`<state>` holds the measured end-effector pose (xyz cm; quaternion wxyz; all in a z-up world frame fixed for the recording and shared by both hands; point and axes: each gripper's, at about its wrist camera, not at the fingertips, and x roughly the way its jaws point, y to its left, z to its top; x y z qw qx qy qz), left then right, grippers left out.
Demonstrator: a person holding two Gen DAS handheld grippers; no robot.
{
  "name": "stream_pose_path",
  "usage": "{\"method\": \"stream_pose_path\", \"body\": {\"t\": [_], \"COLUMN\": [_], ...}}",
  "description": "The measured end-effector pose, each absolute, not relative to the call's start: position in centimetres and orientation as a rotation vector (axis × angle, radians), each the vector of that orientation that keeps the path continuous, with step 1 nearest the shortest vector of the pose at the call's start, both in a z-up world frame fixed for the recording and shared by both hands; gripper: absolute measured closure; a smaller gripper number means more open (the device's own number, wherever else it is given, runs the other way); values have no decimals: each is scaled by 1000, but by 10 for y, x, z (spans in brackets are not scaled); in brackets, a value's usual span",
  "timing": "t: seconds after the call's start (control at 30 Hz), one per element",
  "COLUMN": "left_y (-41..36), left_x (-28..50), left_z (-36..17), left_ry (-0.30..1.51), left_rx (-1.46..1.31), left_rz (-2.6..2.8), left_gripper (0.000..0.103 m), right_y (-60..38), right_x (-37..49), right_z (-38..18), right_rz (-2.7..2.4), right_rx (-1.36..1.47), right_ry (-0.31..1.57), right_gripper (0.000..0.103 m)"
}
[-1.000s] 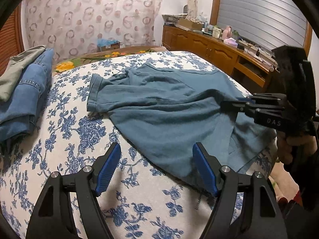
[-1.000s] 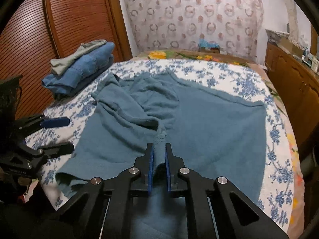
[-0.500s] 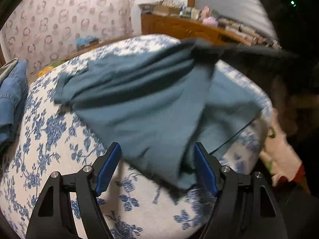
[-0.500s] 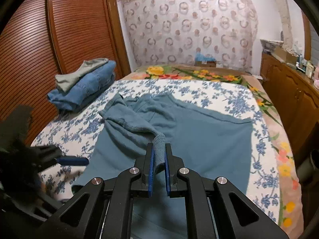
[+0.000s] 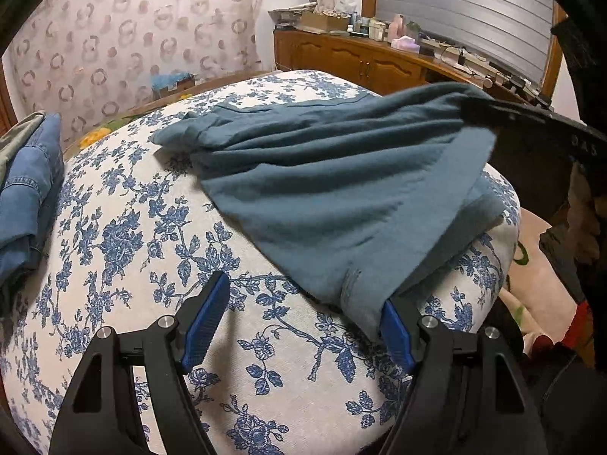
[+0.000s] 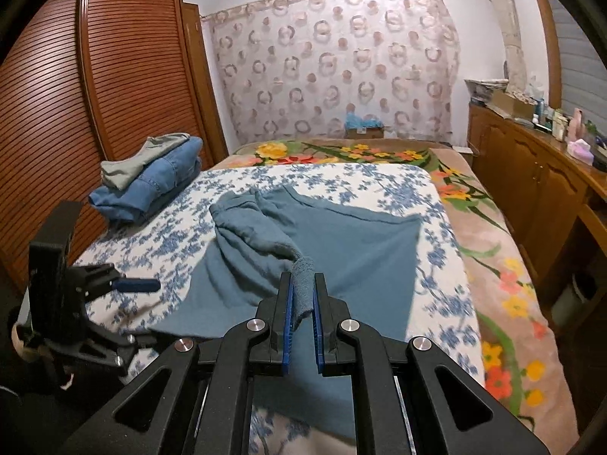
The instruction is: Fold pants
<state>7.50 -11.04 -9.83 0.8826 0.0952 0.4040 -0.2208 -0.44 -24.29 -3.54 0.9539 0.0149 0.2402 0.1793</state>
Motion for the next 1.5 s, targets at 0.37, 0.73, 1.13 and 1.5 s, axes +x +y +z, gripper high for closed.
{"method": "stream_pose_path", "body": {"t": [0.37,0.73,1.13,1.5], "left_y": [-108,-98,-99,-95], "left_x": [57,75,89,110], "left_z": [-62,-64,-69,-74], "left_ry": [744,751,750,752], "left_rx": [148,112,106,102], "left_rz": [-518,-460,-431,-411], "left_gripper": [28,28,28,28], "right_y": [-259,-278,-284,-288], "right_x": [-17,-31,-29,-30], "right_z": [-41,-51,-67,-63], "right_rz": [326,310,295,289], "right_rx": [40,66,77,100], "right_ry": [523,568,620,608], "right_gripper": [94,94,94,84]}}
